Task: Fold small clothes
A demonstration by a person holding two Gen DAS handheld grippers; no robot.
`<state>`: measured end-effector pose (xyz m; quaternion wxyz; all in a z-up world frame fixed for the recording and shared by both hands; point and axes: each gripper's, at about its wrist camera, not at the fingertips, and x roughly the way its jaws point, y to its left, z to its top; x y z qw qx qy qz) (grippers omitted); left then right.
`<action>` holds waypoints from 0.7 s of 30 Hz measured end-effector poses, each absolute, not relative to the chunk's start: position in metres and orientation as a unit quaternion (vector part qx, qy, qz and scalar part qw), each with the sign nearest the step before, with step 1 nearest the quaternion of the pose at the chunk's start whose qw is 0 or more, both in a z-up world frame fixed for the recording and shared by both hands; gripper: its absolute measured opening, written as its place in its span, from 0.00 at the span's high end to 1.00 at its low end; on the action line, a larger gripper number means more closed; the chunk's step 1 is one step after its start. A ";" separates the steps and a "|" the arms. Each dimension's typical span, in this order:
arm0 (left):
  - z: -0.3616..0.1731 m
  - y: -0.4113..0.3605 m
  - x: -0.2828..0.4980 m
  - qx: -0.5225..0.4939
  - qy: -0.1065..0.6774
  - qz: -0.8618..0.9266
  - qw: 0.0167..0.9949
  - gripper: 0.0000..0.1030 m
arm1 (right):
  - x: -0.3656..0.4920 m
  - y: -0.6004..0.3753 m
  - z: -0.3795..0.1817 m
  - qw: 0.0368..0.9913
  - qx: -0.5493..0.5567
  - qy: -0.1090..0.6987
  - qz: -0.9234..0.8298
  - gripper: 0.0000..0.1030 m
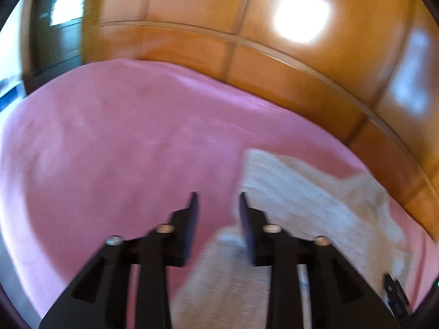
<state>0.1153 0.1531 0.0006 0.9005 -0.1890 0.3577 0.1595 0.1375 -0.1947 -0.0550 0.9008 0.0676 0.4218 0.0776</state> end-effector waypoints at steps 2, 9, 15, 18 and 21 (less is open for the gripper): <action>0.002 0.127 0.131 -0.160 0.365 0.098 0.912 0.68 | 0.138 -0.194 -0.055 0.901 0.065 0.422 0.077 0.15; -0.050 0.096 0.206 -0.067 0.426 0.041 0.901 0.68 | 0.138 -0.194 -0.056 0.900 0.068 0.423 0.079 0.14; -0.056 0.112 0.205 -0.111 0.412 0.032 0.904 0.68 | 0.140 -0.193 -0.058 0.899 0.066 0.424 0.081 0.12; -0.041 0.109 0.184 -0.099 0.403 0.038 0.909 0.63 | 0.140 -0.193 -0.058 0.899 0.069 0.424 0.082 0.12; -0.028 0.106 0.161 -0.091 0.384 0.040 0.918 0.50 | 0.140 -0.193 -0.058 0.899 0.069 0.424 0.083 0.11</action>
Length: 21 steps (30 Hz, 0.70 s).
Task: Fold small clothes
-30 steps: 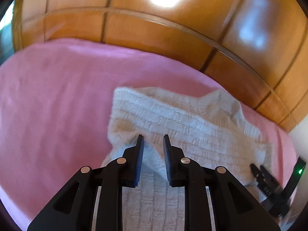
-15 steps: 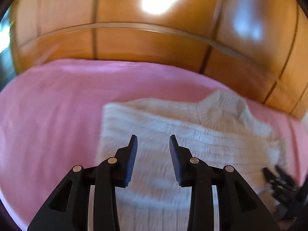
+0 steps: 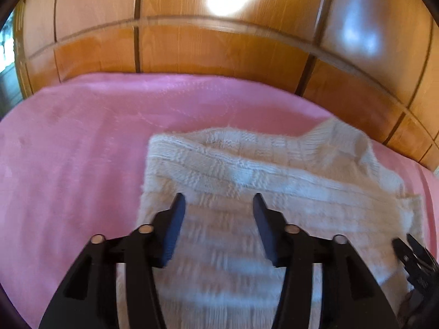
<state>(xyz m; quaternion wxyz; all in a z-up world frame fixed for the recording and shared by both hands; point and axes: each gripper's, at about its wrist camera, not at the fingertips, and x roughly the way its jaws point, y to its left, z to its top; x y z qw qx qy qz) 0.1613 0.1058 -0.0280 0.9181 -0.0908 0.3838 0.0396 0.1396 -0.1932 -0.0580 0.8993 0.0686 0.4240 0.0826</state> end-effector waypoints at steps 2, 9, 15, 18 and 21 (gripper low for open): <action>-0.019 0.106 0.144 -0.092 0.375 0.039 0.922 0.50 | 0.140 -0.193 -0.058 0.899 0.069 0.424 0.082 0.11; -0.007 0.109 0.104 -0.091 0.372 0.031 0.923 0.50 | 0.139 -0.193 -0.058 0.899 0.069 0.424 0.081 0.11; -0.008 0.112 0.067 -0.090 0.376 0.035 0.922 0.50 | 0.139 -0.192 -0.057 0.900 0.066 0.424 0.080 0.11; -0.011 0.116 0.053 -0.092 0.383 0.036 0.918 0.50 | 0.138 -0.188 -0.057 0.900 0.055 0.426 0.075 0.09; -0.015 0.120 0.039 -0.089 0.387 0.041 0.917 0.50 | 0.137 -0.183 -0.054 0.898 0.038 0.433 0.068 0.05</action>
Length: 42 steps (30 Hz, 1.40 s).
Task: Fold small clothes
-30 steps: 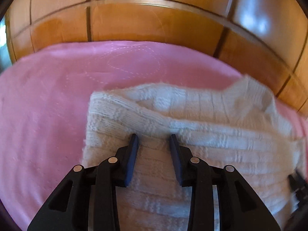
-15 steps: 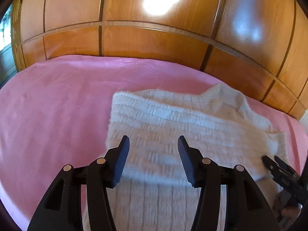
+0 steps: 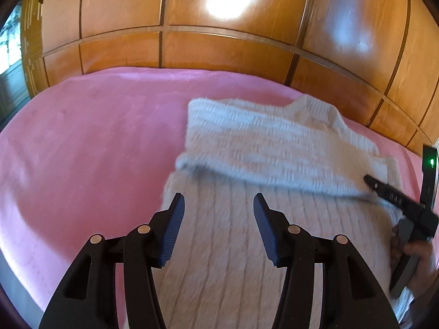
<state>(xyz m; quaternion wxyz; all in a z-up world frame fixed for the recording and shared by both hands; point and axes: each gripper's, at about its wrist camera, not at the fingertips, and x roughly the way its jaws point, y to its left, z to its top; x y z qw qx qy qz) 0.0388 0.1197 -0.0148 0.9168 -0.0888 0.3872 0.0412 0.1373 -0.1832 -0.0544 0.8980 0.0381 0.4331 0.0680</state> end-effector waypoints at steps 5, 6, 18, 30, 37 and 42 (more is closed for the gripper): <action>-0.022 0.130 0.014 -0.084 0.397 0.051 0.912 0.50 | 0.123 -0.183 -0.045 0.893 0.035 0.444 0.061 0.02; -0.024 0.132 0.011 -0.084 0.399 0.052 0.911 0.50 | 0.118 -0.186 -0.043 0.892 0.038 0.447 0.061 0.02; -0.031 0.154 -0.024 -0.080 0.412 0.065 0.905 0.50 | 0.055 -0.234 -0.027 0.878 0.048 0.473 0.056 0.02; -0.045 0.160 -0.055 -0.072 0.440 0.056 0.893 0.50 | -0.032 -0.272 -0.037 0.851 0.115 0.503 0.094 0.02; -0.052 0.156 -0.091 -0.064 0.467 0.003 0.882 0.50 | -0.083 -0.275 -0.036 0.821 0.147 0.537 0.128 0.11; -0.062 0.155 -0.106 -0.087 0.493 -0.056 0.864 0.68 | -0.107 -0.277 -0.052 0.793 0.153 0.573 0.139 0.51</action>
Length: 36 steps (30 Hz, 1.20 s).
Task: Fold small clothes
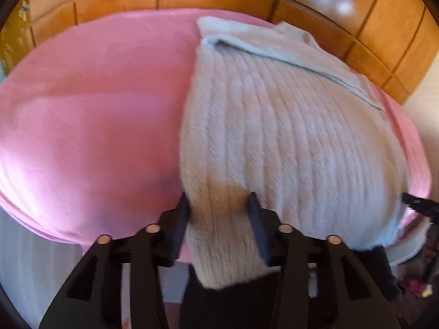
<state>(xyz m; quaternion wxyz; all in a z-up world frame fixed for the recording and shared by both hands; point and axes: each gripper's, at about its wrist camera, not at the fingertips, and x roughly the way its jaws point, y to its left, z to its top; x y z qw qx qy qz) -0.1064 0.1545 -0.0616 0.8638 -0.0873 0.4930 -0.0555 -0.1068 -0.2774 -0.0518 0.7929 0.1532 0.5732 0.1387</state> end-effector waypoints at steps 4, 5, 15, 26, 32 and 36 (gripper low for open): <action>-0.057 0.153 -0.109 -0.097 0.496 -0.102 0.857 0.89 | -0.110 -0.274 -0.056 0.779 0.139 0.592 0.157 0.87; -0.054 0.153 -0.109 -0.097 0.494 -0.111 0.857 0.90 | -0.109 -0.273 -0.053 0.778 0.140 0.591 0.161 0.88; -0.010 0.175 -0.074 -0.238 0.447 -0.200 0.839 0.91 | -0.064 -0.281 0.006 0.799 0.254 0.494 0.228 0.89; -0.027 0.200 0.063 -0.348 0.454 -0.103 0.814 0.91 | 0.049 -0.312 -0.022 0.806 0.327 0.478 0.123 0.83; -0.030 0.231 0.066 -0.364 0.429 -0.042 0.825 0.54 | 0.047 -0.341 -0.017 0.813 0.358 0.446 0.107 0.24; -0.033 0.230 0.040 -0.297 0.431 -0.068 0.849 0.45 | 0.029 -0.347 -0.018 0.820 0.328 0.460 0.092 0.18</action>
